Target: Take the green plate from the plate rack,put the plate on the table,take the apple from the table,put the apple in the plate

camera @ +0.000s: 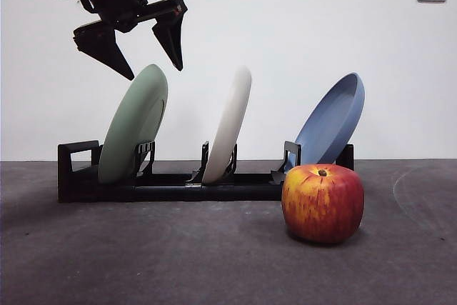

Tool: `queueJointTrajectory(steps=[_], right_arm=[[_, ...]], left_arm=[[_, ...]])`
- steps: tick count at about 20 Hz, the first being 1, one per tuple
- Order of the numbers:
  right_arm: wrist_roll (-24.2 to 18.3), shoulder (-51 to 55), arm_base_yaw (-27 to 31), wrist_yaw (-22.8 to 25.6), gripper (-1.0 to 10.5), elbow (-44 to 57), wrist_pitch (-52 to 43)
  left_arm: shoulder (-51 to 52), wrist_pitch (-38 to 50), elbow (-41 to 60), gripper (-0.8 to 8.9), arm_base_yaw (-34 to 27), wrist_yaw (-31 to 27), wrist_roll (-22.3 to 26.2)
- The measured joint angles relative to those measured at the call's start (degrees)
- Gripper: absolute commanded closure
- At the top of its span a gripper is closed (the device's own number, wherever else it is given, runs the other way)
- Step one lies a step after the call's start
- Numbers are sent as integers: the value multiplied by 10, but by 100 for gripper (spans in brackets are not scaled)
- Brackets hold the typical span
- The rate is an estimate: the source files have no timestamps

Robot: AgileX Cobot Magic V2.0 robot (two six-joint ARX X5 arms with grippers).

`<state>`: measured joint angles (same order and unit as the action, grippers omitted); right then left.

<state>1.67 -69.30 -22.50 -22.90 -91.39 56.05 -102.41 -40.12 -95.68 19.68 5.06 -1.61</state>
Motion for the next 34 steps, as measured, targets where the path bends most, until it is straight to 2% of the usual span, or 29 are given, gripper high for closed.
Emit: queueJointTrajectory(steps=[2, 9, 17, 23, 24, 26, 29, 30, 34], right_arm=[[0, 0, 0, 0, 352, 0, 0], [0, 0, 0, 6, 352, 0, 0], [0, 0, 0, 6, 352, 0, 0], [0, 0, 0, 6, 352, 0, -4], [0, 0, 0, 6, 352, 0, -4], [0, 0, 0, 6, 352, 0, -4], [0, 0, 0, 6, 352, 0, -8], [0, 0, 0, 7, 352, 0, -13], [0, 0, 0, 6, 352, 0, -21]], left_arm=[[0, 4, 0, 507, 0, 0, 0], [0, -3, 0, 823, 0, 0, 0], [-2, -34, -25, 826, 3, 39, -21], [-5, -123, -242, 826, 7, 117, -10], [-5, -147, -282, 826, 12, 116, -9], [-5, -205, -363, 826, 26, 119, 2], [-5, -330, -477, 824, 53, 118, 44], [0, -362, -499, 822, 66, 117, 60], [45, -362, -501, 822, 109, 114, 80]])
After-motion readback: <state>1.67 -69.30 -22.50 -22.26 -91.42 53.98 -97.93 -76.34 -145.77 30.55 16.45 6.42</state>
